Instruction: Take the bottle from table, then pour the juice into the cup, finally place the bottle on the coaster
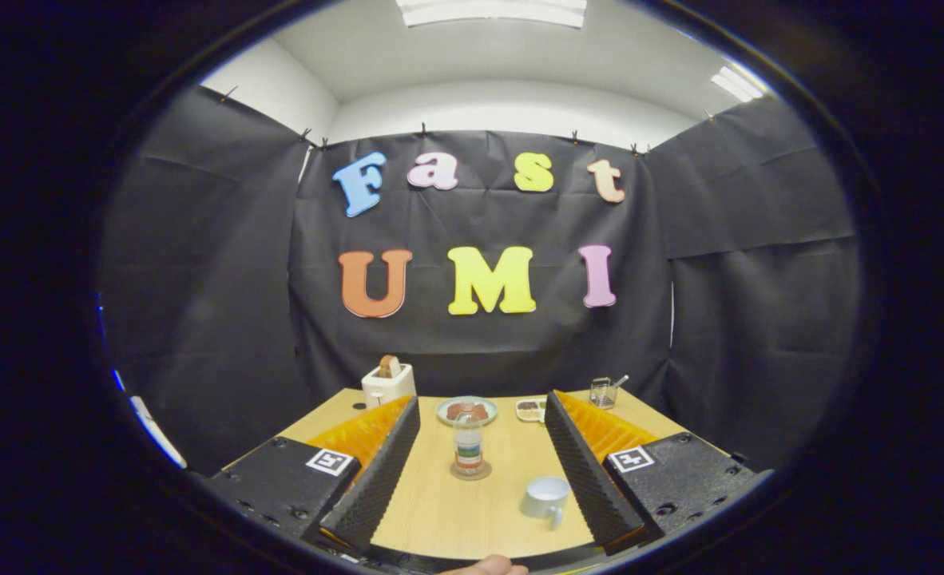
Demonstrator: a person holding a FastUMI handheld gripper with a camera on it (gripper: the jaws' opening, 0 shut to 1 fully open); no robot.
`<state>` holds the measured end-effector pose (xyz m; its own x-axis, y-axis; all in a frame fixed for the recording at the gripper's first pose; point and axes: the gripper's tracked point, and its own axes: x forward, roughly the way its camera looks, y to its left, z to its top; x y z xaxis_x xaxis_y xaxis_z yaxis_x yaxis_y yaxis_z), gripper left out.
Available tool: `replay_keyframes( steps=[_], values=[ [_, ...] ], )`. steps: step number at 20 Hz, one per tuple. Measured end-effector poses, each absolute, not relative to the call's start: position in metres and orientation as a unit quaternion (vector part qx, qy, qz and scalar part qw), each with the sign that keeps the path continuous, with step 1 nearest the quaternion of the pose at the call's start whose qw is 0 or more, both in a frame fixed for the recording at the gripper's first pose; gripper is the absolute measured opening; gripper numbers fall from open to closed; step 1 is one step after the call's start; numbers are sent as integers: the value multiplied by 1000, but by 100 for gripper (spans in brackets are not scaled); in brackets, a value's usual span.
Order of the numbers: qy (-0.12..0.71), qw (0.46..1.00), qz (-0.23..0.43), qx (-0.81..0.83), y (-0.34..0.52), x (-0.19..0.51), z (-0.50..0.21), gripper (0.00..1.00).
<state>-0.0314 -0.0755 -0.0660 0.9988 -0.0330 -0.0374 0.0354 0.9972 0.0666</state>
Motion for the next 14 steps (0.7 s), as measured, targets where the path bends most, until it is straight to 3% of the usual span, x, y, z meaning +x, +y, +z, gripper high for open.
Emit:
replay_keyframes(
  steps=[14],
  values=[
    [14, 1000, -17, 19, -64, -44, -61, 100]
  ],
)
